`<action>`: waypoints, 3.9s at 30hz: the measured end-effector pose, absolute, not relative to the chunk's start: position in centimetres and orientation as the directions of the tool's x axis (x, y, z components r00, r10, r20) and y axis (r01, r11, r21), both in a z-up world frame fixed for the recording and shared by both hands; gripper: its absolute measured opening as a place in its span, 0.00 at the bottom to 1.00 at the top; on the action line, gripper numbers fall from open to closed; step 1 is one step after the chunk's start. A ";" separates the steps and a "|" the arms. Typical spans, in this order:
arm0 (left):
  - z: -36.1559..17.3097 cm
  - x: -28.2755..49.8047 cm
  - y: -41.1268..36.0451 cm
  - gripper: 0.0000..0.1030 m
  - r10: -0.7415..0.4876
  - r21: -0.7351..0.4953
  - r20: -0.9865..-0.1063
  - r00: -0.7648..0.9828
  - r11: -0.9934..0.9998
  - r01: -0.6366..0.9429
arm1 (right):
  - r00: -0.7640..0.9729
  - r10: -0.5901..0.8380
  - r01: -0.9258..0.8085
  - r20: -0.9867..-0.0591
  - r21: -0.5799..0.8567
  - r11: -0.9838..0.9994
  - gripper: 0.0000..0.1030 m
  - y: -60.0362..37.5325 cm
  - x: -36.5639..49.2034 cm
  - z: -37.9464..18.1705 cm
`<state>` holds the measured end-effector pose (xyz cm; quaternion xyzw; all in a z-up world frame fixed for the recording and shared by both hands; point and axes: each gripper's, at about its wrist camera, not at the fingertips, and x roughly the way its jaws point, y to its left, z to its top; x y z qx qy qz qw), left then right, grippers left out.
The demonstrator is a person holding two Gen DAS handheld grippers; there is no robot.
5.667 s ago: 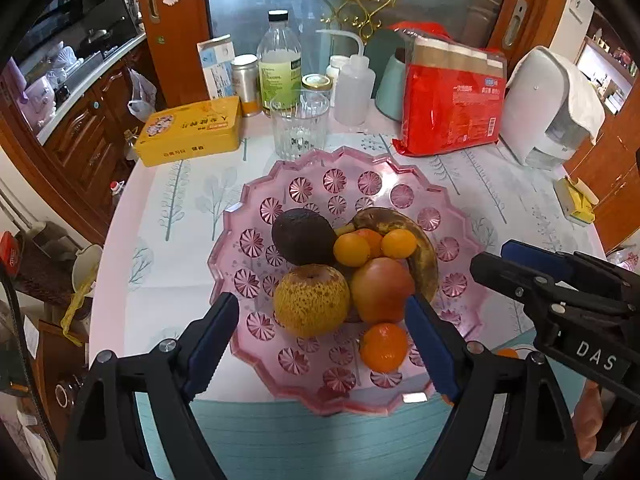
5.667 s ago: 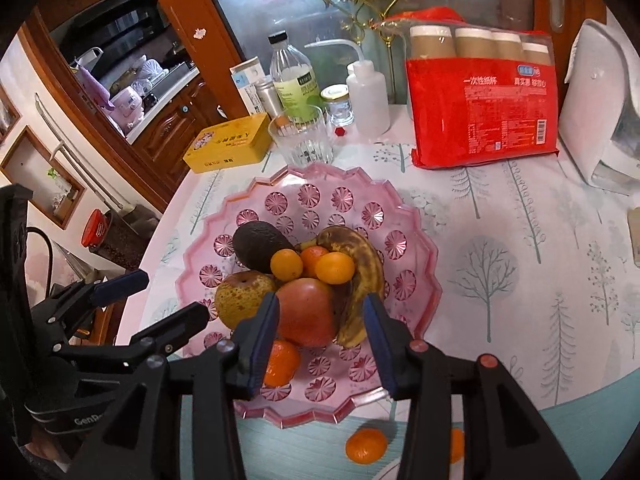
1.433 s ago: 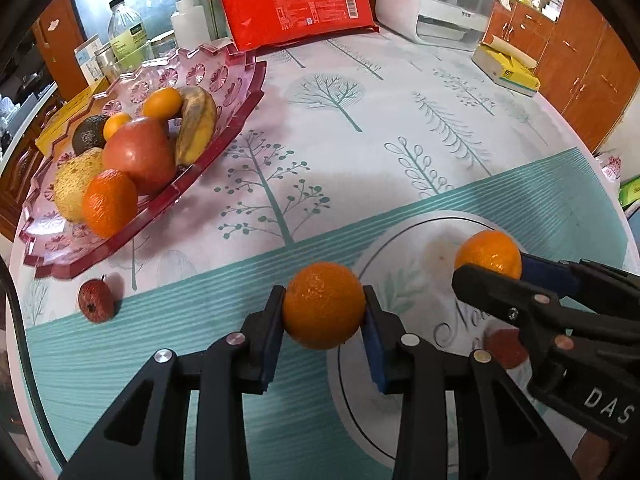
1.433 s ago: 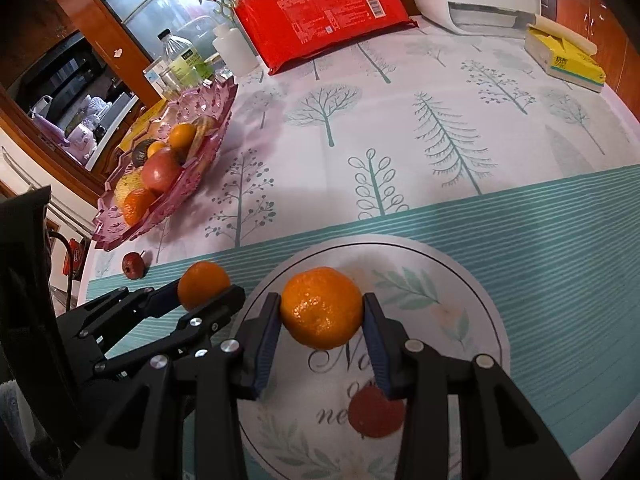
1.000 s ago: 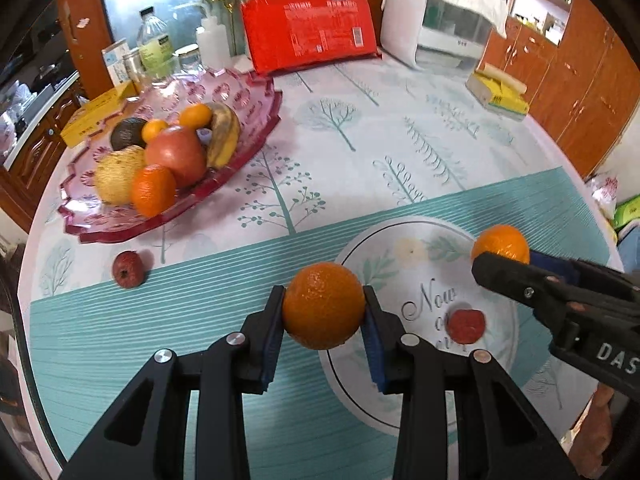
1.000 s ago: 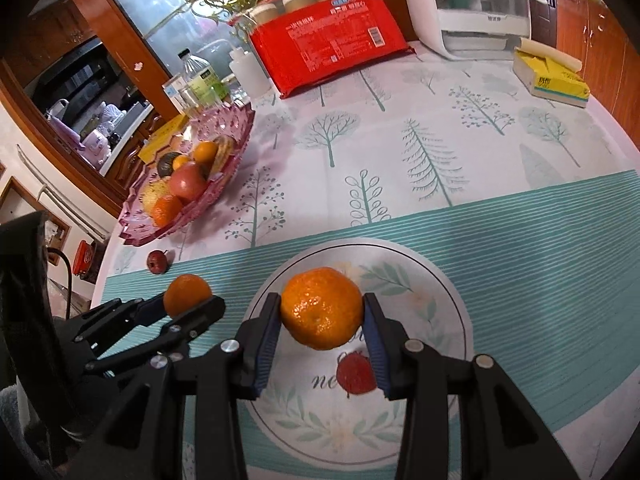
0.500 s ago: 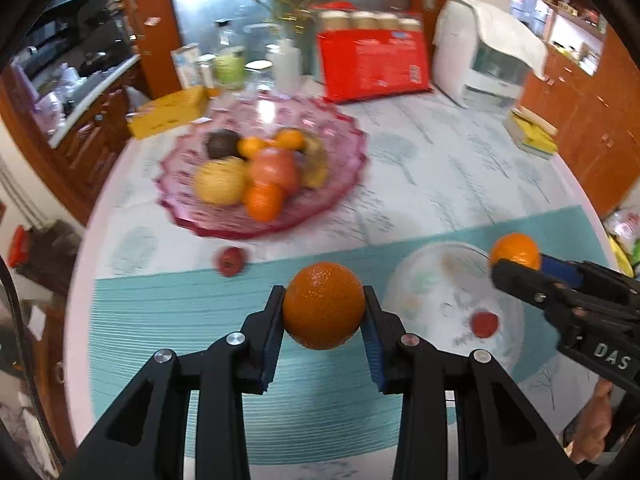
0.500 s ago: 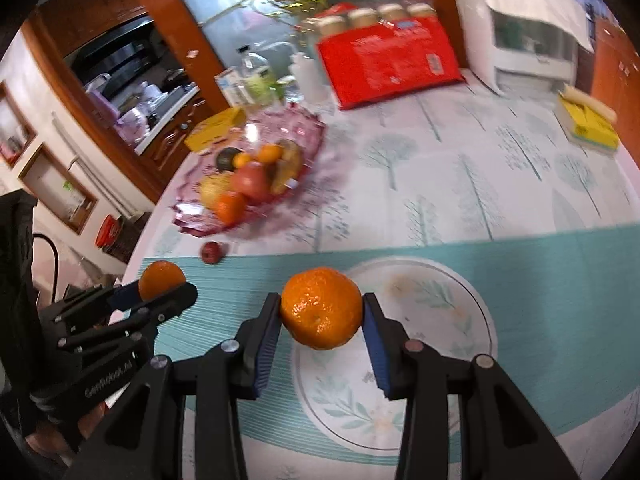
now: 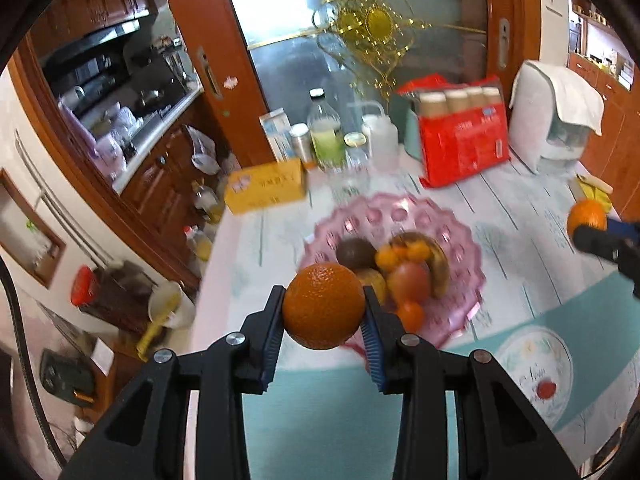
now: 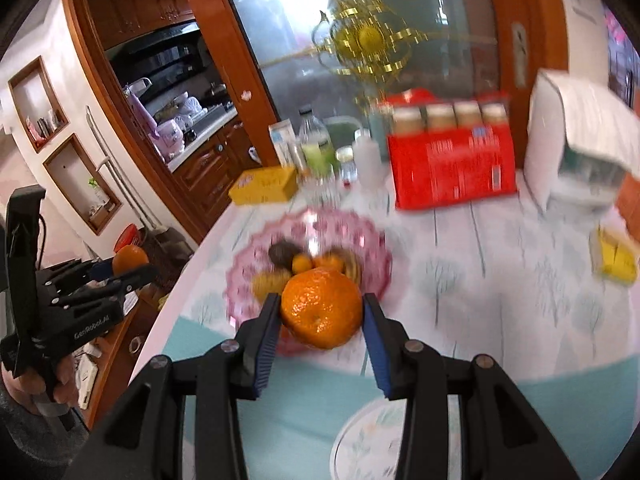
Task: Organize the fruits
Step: 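Carry both mandarins with both tools into the pink bowl, then open both tools to release the mandarins and withdraw from the bowl, then grasp a small red fruit with the left tool while the right tool grasps another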
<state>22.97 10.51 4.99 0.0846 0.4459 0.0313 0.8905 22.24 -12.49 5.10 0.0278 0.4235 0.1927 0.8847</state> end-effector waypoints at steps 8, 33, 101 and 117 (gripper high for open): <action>4.1 29.6 10.3 0.34 0.118 0.194 -0.800 0.589 0.979 0.068 | 0.602 0.336 -0.293 -0.725 0.190 0.937 0.40 -9.1 29.0 6.4; -14.2 37.8 9.0 0.55 -0.084 -0.008 -0.916 0.393 0.982 0.190 | 0.349 0.286 -0.244 -0.893 0.208 0.947 0.41 -2.9 38.3 -13.3; -2.6 17.0 6.6 0.88 -0.096 -0.026 -0.830 0.550 0.991 0.134 | 0.540 0.256 -0.270 -0.801 0.123 0.955 0.50 -14.1 17.0 -0.6; -11.4 10.4 3.3 0.88 -0.095 -0.026 -0.870 0.483 0.989 0.148 | 0.391 0.085 -0.086 -0.917 0.055 0.995 0.50 -21.5 9.2 -13.4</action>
